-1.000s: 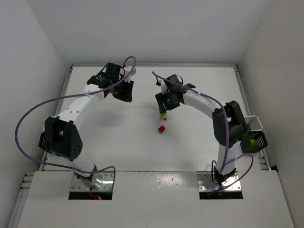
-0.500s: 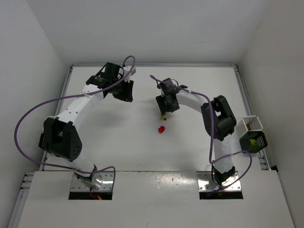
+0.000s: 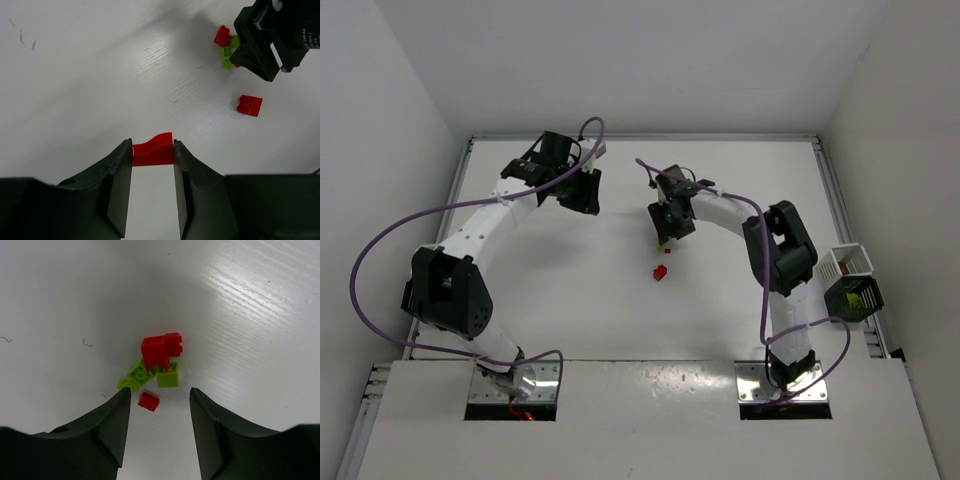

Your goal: Sort the legos into containers by color

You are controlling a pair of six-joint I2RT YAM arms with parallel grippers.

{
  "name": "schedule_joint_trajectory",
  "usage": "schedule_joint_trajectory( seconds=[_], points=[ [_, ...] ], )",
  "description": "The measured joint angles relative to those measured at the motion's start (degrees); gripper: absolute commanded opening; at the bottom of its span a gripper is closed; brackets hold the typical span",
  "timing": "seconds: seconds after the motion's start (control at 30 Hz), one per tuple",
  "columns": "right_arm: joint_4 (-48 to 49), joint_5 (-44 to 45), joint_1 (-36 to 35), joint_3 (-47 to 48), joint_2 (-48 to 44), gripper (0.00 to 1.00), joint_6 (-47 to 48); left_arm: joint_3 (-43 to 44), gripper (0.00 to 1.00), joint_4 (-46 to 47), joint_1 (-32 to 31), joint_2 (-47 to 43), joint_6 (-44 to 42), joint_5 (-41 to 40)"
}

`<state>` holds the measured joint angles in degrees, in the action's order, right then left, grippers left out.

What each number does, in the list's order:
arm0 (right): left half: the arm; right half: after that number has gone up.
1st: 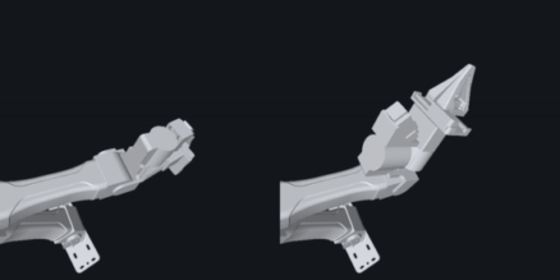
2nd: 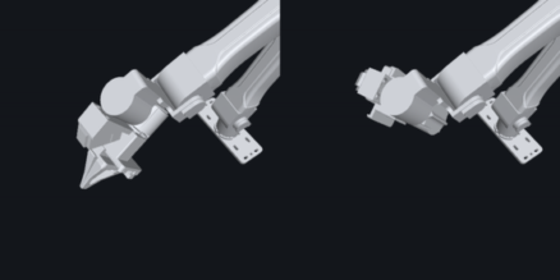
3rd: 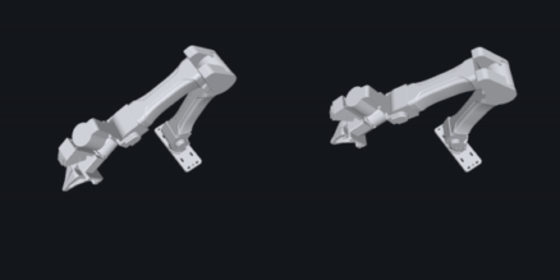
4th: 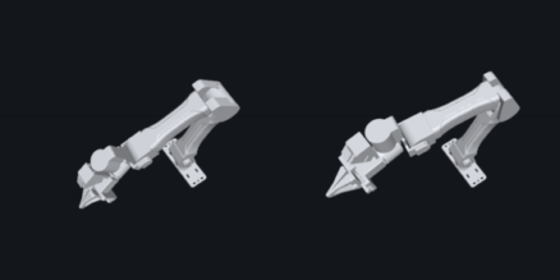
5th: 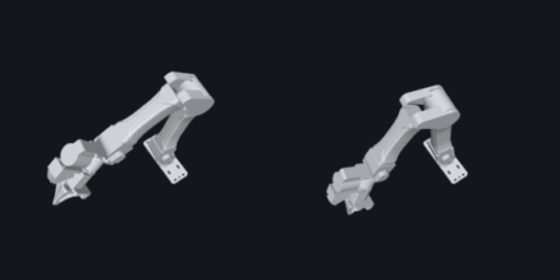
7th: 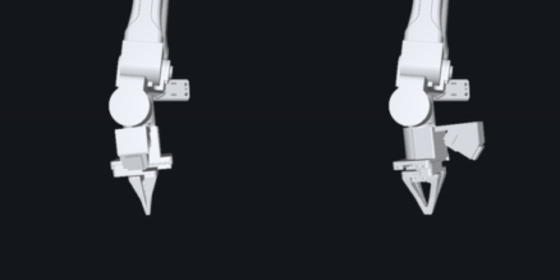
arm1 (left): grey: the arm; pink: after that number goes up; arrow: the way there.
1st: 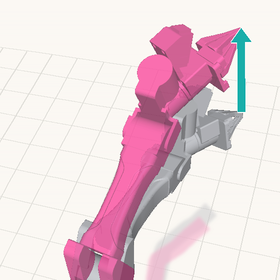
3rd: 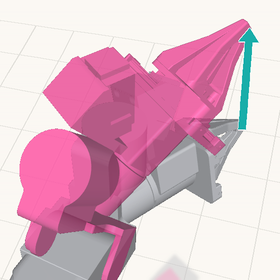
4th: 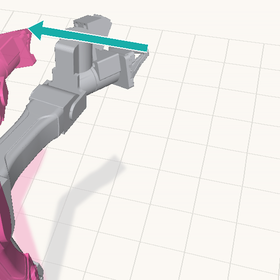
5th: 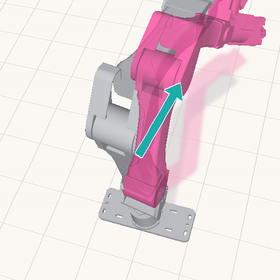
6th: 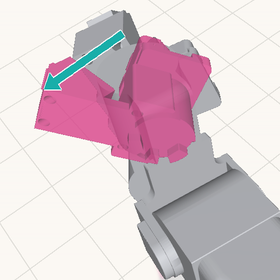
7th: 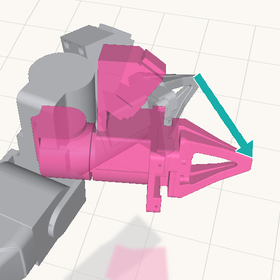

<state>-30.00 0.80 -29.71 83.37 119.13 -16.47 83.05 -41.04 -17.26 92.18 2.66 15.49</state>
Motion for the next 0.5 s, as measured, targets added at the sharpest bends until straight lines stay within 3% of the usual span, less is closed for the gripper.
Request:
schedule_joint_trajectory(
  seconds=[0.2, 0.5],
  points=[
    [-0.1, -3.4, 0.1, 0.2, 0.9, 0.59, 0.6, 0.0, 0.24, 0.0, 0.0, 0.0, 0.0, 0.0],
    [-0.9, -5.5, 0.0, 2.8, 3.5, 0.57, 1.1, 0.0, 0.24, 0.0, 0.0, 0.0, 0.0, 0.0]
  ],
)
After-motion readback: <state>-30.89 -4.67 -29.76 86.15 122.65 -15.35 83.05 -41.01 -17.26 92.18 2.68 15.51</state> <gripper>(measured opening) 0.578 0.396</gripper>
